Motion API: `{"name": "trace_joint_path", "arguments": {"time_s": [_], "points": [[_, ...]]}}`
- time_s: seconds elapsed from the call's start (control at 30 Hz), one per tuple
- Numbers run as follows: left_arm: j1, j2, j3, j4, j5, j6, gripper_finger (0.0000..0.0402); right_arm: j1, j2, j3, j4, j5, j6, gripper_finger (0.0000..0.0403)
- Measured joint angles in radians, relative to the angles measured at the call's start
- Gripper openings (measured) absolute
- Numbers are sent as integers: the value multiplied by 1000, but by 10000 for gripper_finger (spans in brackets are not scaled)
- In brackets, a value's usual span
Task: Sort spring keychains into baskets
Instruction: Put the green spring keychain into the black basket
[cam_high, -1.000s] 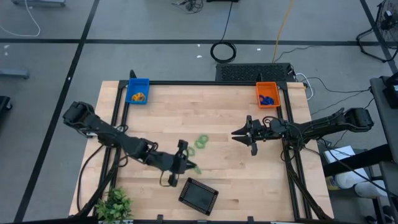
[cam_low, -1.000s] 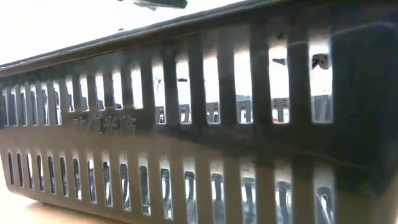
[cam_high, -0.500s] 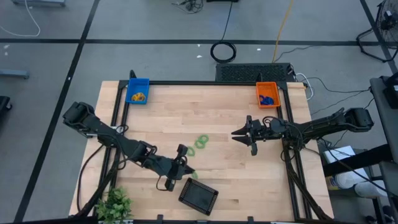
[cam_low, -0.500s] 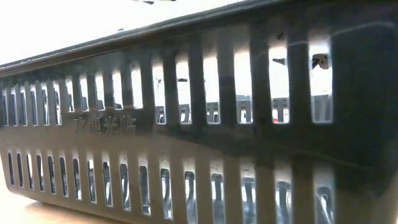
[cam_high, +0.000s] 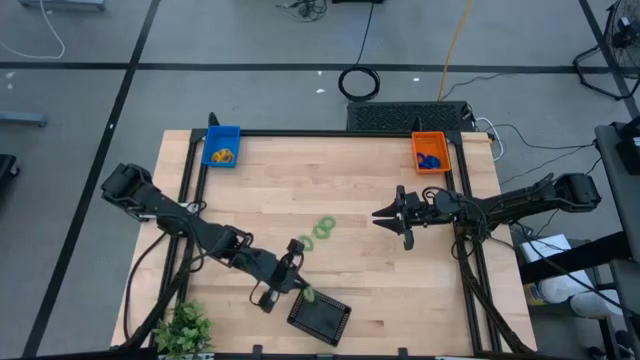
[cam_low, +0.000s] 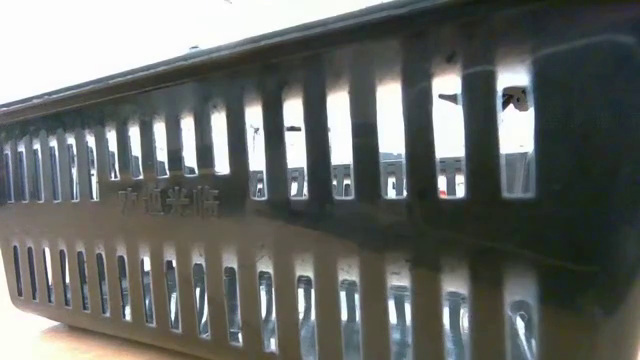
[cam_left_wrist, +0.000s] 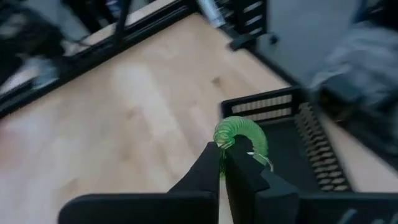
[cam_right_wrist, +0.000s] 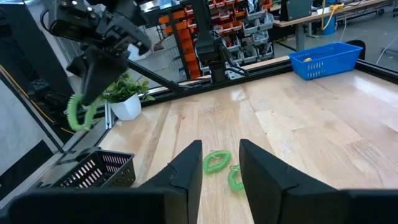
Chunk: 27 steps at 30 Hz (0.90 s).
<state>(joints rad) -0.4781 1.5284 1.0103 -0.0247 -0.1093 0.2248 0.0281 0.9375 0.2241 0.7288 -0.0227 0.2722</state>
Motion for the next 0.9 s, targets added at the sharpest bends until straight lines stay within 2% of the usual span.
{"name": "trace_joint_path", "arguments": {"time_s": [0.1, 0.27, 0.5, 0.7, 0.9], "points": [[-4, 1, 0, 16, 84, -2, 17, 0, 0, 0, 0, 0, 0, 91], [-15, 11, 0, 77, 145, 9, 8, 0, 0, 0, 0, 0, 0, 91], [-15, 14, 0, 83, 150, 2, 15, 0, 0, 0, 0, 0, 0, 91], [-7, 77, 7, 116, 133, -18, 13, 0, 0, 0, 0, 1, 0, 91], [20, 175, 86, 45, 263, -21, 7, 0, 0, 0, 0, 1, 0, 91]]}}
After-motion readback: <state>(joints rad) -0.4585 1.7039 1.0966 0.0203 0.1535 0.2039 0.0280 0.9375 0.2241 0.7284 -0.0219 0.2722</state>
